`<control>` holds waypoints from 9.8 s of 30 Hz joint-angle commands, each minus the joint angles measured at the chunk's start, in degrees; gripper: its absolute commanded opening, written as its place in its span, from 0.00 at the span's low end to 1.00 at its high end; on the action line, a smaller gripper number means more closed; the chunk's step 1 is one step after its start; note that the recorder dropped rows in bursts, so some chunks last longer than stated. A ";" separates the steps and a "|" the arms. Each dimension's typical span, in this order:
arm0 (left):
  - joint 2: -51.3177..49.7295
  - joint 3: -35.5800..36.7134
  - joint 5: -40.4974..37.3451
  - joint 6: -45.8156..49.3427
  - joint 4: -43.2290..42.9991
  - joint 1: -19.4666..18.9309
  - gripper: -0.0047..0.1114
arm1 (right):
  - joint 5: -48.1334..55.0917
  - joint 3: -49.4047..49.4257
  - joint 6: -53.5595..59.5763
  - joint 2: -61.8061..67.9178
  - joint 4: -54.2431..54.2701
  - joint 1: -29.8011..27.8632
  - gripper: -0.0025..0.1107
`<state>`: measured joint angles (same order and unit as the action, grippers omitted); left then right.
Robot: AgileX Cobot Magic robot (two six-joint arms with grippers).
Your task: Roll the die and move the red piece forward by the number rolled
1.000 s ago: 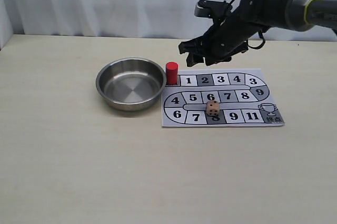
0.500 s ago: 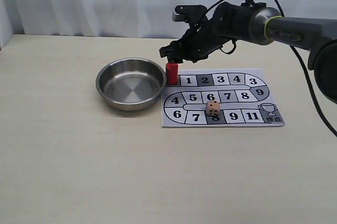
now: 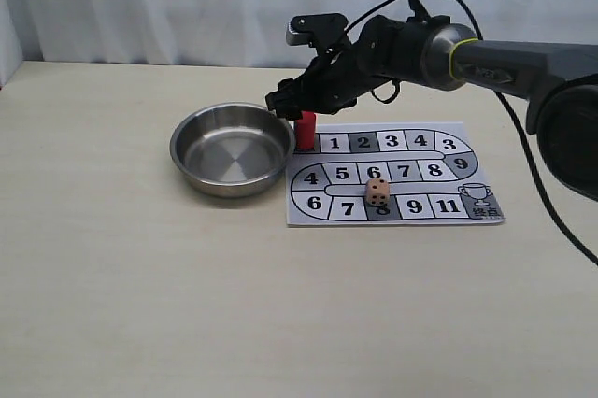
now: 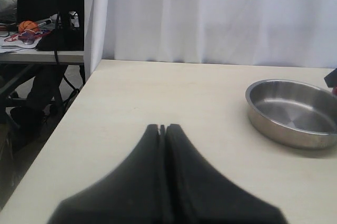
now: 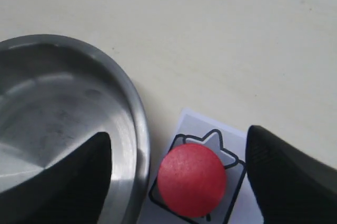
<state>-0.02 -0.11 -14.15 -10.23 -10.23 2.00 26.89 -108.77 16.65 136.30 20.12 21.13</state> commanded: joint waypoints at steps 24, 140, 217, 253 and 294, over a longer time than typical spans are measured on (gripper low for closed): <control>0.02 0.11 0.74 -0.17 0.21 0.00 0.04 | -1.53 -0.43 0.55 1.28 -3.26 -0.31 0.62; 0.02 0.11 0.74 -0.17 0.21 0.00 0.04 | 9.40 -0.43 -7.47 0.11 -12.01 -3.68 0.06; 0.02 0.11 0.75 -0.17 0.21 0.00 0.04 | 41.56 -0.32 -13.70 -8.72 -17.78 -19.02 0.06; 0.02 0.11 0.75 -0.17 0.21 0.00 0.04 | 15.64 39.64 -12.39 -54.30 -20.12 -25.24 0.06; 0.02 0.11 0.73 -0.17 0.21 0.00 0.04 | -6.35 75.20 -12.81 -136.30 -20.56 -25.24 0.06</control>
<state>-0.02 -0.11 -14.15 -10.23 -10.23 2.00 30.46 -40.40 3.68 0.04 0.00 -3.84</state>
